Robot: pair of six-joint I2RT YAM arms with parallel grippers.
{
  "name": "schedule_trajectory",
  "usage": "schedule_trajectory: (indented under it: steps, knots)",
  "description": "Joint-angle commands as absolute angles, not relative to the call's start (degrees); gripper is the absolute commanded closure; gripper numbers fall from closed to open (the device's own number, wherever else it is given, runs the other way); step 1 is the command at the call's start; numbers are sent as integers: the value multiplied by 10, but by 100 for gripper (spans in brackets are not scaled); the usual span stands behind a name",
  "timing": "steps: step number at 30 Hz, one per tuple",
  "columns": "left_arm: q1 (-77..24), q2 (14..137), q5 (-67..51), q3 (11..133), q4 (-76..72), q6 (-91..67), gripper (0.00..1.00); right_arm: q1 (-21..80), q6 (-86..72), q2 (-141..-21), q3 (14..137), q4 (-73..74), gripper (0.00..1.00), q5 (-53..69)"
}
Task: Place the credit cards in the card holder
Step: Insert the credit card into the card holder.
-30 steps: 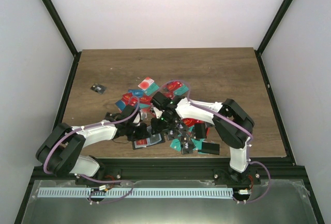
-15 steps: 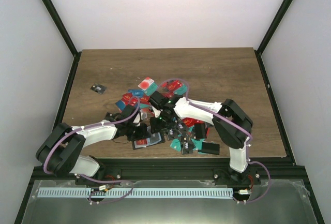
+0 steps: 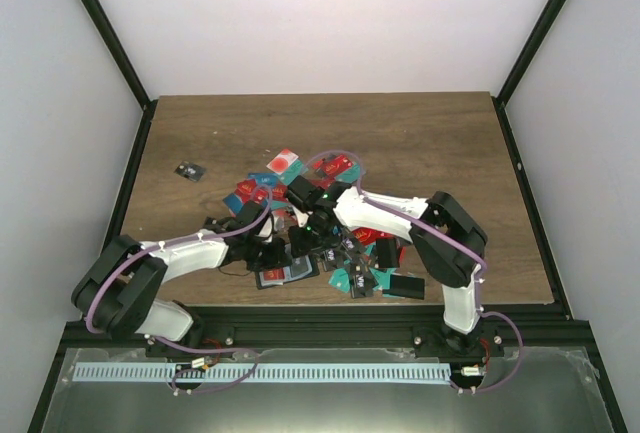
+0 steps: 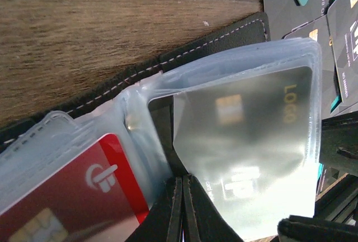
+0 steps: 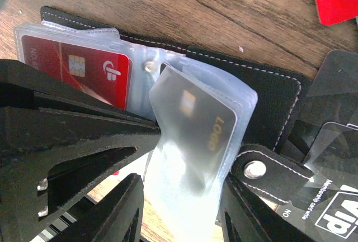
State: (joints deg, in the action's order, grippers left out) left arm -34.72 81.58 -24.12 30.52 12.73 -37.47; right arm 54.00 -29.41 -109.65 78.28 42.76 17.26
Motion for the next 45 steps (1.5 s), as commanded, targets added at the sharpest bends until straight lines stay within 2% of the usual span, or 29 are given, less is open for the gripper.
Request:
schedule_trajectory:
  steps: [1, 12, 25, 27, 31, 45]
  knots:
    - [-357, 844, -210, 301, 135, -366, 96, 549, -293, -1094, 800, 407, 60, 190]
    - [-357, 812, -205, 319, 165, -371, 96, 548, -281, -1091, 743, 313, 60, 298]
    - [-356, 750, -191, 338, 220, -383, 96, 546, -275, -1094, 743, 285, 57, 328]
    - [-354, 727, -186, 343, 233, -392, 89, 546, -273, -1096, 746, 285, 56, 332]
    - [-353, 682, -170, 354, 266, -412, 81, 547, -271, -1101, 755, 292, 55, 332]
    - [-346, 540, -101, 347, 366, -460, 74, 547, -264, -1142, 807, 266, 52, 399]
